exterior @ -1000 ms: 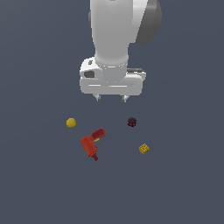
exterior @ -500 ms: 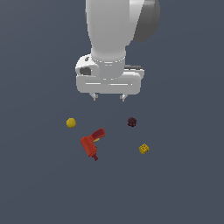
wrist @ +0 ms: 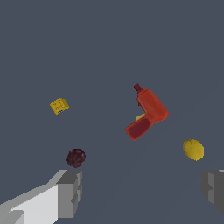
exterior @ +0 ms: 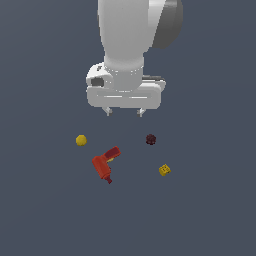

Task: Pick up a designated object from a clutter of objects.

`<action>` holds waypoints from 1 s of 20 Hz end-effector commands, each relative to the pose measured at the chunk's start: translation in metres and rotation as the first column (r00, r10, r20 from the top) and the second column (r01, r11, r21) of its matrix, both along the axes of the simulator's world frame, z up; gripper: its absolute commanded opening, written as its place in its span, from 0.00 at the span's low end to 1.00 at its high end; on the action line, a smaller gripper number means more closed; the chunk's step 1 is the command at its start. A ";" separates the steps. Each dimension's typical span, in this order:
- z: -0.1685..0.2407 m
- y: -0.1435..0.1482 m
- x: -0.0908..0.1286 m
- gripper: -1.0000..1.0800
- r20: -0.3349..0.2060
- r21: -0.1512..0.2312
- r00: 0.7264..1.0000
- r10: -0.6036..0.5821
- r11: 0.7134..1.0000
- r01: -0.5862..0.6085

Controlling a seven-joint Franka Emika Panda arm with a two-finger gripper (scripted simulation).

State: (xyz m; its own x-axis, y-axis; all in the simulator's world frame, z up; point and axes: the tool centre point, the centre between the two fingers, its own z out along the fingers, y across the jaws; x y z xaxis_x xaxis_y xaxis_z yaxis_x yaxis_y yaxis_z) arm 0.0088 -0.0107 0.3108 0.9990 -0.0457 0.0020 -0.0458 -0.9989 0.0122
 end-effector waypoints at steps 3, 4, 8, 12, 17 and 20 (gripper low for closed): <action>-0.007 0.006 0.005 0.96 0.000 0.006 0.999 -0.036 0.999 0.036; -0.009 0.008 0.007 0.96 -0.001 0.007 0.999 -0.047 0.999 0.047; -0.020 0.018 0.014 0.96 -0.002 0.014 0.995 -0.102 0.995 0.102; -0.035 0.031 0.024 0.96 -0.005 0.022 0.985 -0.174 0.985 0.174; -0.058 0.050 0.036 0.96 -0.011 0.031 0.960 -0.280 0.959 0.281; -0.073 0.062 0.043 0.96 -0.015 0.034 0.939 -0.344 0.938 0.344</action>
State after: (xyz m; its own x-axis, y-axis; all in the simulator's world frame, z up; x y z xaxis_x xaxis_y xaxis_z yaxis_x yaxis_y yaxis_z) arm 0.0481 0.0452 0.2452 0.9351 -0.3542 -0.0127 -0.3544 -0.9349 -0.0191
